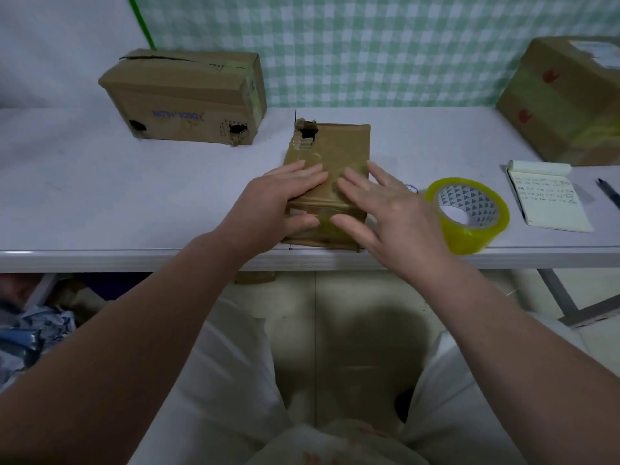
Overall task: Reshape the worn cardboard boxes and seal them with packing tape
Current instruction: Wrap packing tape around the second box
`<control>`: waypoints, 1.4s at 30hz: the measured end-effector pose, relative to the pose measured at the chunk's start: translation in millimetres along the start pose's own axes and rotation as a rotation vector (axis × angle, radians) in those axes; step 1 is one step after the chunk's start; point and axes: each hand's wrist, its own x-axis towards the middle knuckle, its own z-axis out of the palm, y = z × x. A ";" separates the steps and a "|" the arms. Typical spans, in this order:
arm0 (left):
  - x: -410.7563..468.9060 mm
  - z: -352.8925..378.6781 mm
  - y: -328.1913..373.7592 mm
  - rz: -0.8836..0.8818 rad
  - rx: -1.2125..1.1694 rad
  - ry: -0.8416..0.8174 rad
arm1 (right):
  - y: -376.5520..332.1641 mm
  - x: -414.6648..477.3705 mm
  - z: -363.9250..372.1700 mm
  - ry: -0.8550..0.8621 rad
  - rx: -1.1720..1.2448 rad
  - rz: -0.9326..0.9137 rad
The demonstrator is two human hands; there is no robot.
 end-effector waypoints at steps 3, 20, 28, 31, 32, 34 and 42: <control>-0.7 1.5 -0.2 0.005 -0.007 0.002 | -8.8 6.8 15.7 0.014 -0.005 -0.024; -0.1 0.5 -1.8 0.013 0.025 0.000 | 17.5 -11.4 4.5 0.095 -0.012 -0.014; -1.6 2.4 -1.2 0.030 0.007 0.011 | -7.6 10.1 15.7 0.034 -0.063 -0.052; -1.4 2.8 -2.5 0.043 0.019 0.010 | 0.4 6.8 15.3 0.027 -0.101 -0.070; -1.4 2.9 -2.7 0.040 0.021 0.012 | 3.0 5.5 13.9 0.025 -0.113 -0.074; -1.2 2.4 -2.6 0.036 0.026 0.012 | 8.3 2.5 10.5 0.036 -0.127 -0.075; -2.7 0.6 2.0 0.016 0.019 0.001 | 15.1 -6.4 0.7 0.051 -0.090 -0.012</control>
